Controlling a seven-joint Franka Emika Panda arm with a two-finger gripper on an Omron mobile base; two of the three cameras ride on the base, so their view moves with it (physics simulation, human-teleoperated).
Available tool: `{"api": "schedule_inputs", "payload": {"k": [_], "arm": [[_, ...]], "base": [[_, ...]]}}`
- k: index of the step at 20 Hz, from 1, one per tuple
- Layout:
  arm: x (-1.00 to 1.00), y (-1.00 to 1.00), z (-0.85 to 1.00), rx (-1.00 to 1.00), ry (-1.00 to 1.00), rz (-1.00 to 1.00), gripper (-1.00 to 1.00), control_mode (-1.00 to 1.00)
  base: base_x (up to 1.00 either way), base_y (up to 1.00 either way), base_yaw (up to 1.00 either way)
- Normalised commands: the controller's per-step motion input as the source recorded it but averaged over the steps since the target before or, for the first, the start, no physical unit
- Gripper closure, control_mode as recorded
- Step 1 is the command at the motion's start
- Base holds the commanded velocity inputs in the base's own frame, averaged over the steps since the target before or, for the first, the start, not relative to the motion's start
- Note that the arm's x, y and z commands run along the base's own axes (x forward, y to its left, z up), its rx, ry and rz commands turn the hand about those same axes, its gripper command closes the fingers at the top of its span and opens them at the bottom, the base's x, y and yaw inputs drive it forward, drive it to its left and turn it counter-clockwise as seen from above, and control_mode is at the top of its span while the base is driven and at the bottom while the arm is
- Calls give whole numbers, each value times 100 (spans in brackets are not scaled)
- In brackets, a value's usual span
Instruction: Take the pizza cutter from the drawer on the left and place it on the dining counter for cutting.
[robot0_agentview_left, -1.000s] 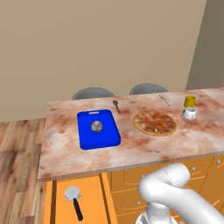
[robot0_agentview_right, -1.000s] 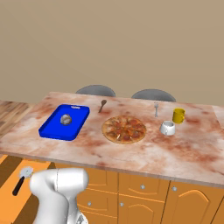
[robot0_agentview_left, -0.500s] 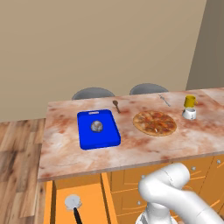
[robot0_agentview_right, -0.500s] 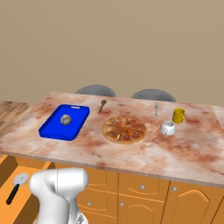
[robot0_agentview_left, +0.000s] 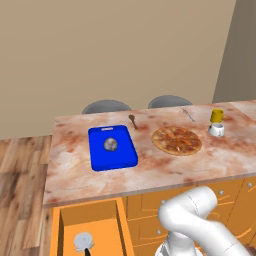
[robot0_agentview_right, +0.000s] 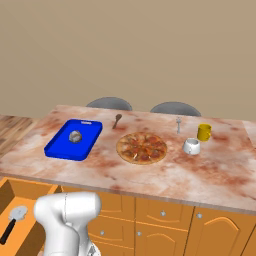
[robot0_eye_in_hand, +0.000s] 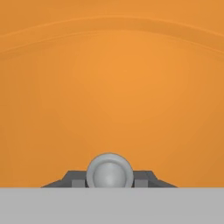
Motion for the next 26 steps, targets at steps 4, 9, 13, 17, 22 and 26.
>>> {"api": "schedule_inputs", "payload": {"k": [4,9,13,17,22,26], "arm": [[-44,1,0,0,0,0,-100,-100],[-38,1,0,0,0,0,-100,-100],[-42,0,0,0,0,0,-100,-100],[-43,0,0,0,0,0,-100,-100],[-41,0,14,0,0,0,-100,-100],[-25,-1,37,0,0,0,-100,-100]], "base": [[0,0,0],[0,0,0],[0,0,0],[0,0,0],[0,0,0],[0,0,0]]}}
